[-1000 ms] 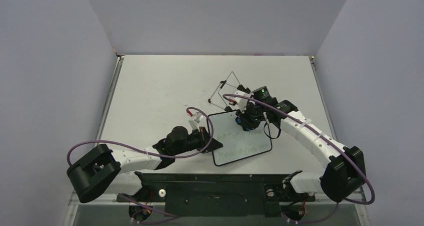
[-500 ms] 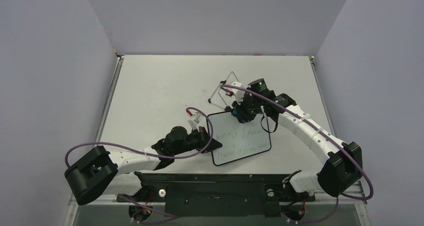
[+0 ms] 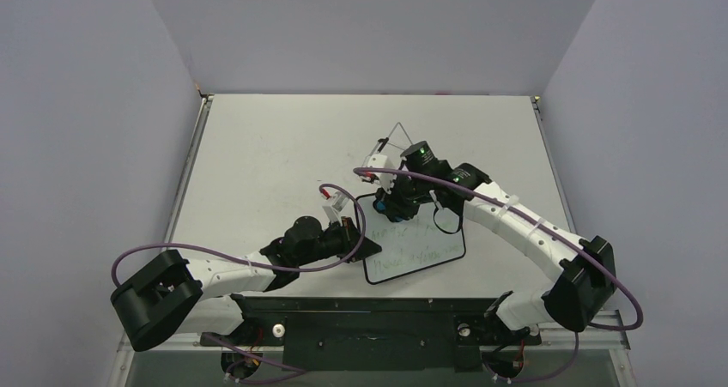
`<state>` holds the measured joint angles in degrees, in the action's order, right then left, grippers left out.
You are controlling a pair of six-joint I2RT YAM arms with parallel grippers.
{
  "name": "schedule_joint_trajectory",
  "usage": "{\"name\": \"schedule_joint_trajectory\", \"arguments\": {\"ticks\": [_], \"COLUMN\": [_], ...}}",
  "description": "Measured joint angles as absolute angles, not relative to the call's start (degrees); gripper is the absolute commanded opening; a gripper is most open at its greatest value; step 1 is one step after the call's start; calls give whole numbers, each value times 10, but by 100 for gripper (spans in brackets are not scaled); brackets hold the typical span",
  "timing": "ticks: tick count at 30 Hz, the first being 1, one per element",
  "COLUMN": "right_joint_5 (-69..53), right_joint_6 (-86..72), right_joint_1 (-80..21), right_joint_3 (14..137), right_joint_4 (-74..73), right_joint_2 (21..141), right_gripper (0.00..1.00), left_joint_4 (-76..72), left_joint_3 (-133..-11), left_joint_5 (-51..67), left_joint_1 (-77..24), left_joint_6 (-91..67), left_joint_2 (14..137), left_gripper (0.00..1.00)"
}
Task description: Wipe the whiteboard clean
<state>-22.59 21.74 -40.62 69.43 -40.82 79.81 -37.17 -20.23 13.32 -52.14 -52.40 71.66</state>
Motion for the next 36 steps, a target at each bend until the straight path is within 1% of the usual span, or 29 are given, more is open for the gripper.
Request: {"name": "schedule_joint_trajectory", "arguments": {"ticks": [5, 13, 16, 20, 27, 30, 36], "right_joint_5": [-230, -180, -163, -163, -188, -181, -122], "right_joint_6": [225, 219, 215, 219, 251, 251, 241], "right_joint_1": [-391, -257, -231, -238, -312, -289, -217], "right_joint_3": [670, 576, 561, 559, 539, 527, 515], "right_joint_4": [-400, -372, -364, -361, -361, -361, -360], "right_joint_2": [785, 744, 743, 743, 704, 701, 713], "right_gripper": [0, 0, 0, 0, 0, 0, 0], "left_joint_4": [-372, -370, -369, -370, -369, -367, -368], "left_joint_3": [-202, -202, -201, -200, -199, -196, -196], "left_joint_5": [133, 133, 129, 126, 126, 126, 126], "left_joint_1": [-521, -521, -521, -521, -521, -521, -521], "left_joint_6": [-523, -526, -530, -533, -523, -519, -518], "left_joint_2": [717, 715, 713, 713, 707, 703, 703], "left_gripper": [0, 0, 0, 0, 0, 0, 0]}}
